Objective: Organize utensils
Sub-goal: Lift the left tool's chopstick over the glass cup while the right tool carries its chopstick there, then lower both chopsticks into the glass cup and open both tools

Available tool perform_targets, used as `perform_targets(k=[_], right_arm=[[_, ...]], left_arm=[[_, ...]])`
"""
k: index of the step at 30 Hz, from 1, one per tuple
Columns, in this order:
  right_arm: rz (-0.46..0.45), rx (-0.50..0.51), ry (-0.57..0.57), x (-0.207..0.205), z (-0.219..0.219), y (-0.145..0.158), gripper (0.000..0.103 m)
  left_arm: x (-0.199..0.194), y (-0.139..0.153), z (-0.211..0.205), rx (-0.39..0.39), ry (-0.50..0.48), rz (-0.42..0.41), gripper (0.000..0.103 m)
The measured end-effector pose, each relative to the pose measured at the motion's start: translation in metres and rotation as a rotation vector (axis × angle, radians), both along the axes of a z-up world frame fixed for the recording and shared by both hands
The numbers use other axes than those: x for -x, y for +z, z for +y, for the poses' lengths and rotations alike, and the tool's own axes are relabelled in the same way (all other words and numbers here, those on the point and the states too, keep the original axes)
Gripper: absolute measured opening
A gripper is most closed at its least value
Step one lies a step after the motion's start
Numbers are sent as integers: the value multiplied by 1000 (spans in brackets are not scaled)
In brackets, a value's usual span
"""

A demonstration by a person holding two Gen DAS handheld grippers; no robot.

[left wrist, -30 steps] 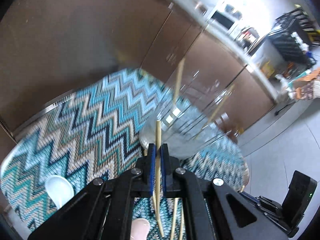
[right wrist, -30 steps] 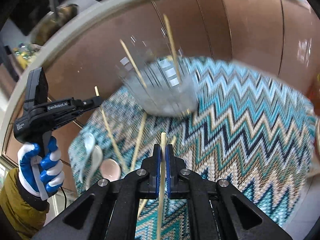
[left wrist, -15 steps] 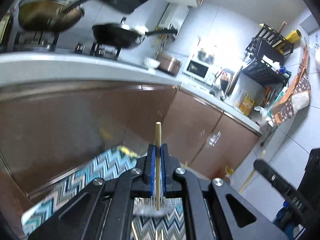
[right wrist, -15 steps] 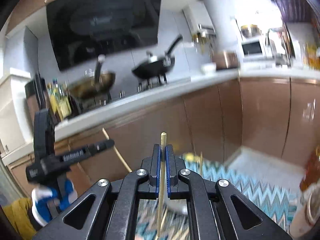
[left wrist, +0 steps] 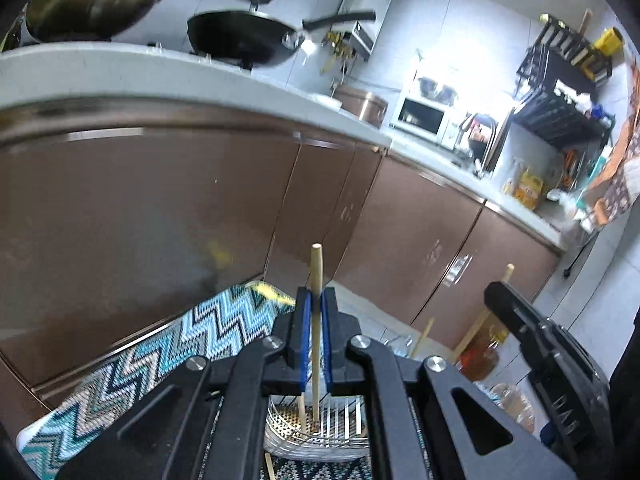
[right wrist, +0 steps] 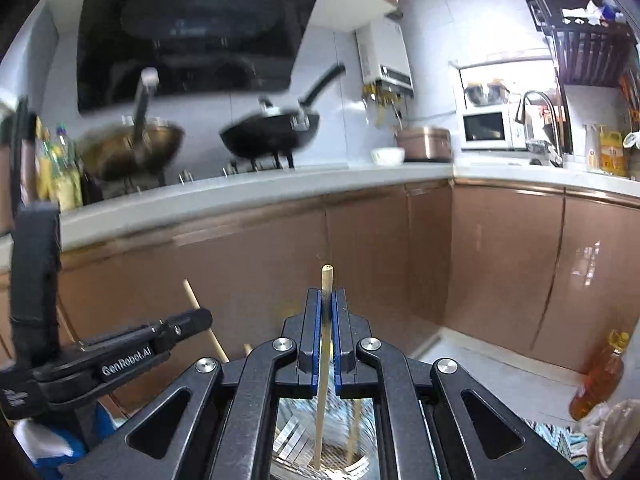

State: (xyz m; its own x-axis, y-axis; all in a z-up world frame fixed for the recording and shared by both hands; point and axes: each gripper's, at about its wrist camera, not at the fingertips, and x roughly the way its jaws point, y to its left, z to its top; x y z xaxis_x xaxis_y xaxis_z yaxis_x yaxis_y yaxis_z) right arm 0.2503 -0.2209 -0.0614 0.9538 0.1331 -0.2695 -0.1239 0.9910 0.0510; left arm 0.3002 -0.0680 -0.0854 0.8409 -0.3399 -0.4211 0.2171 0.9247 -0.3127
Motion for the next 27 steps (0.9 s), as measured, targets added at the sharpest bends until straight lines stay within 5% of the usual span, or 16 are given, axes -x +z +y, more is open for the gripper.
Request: perform_targets(k=[4,7,10,14,27], right_arm=[[49,48,-11,-3,3,-27,7],[51,50,-17,6,0,-26,26],[28,46,-23,20,-2,-12,29],[-8,43,-24,49,-3,16,29],[11,2,5,151,7,60,35]], left_arm=[[0,-23,-5,-6,-19,17,7],[7,-22,0,1,-42,10,7],[21,-2,5,-14,-56,-10,12],[51,31,18,-36,-62,-75,44],[157,96,88,-68,-34,-178,51]])
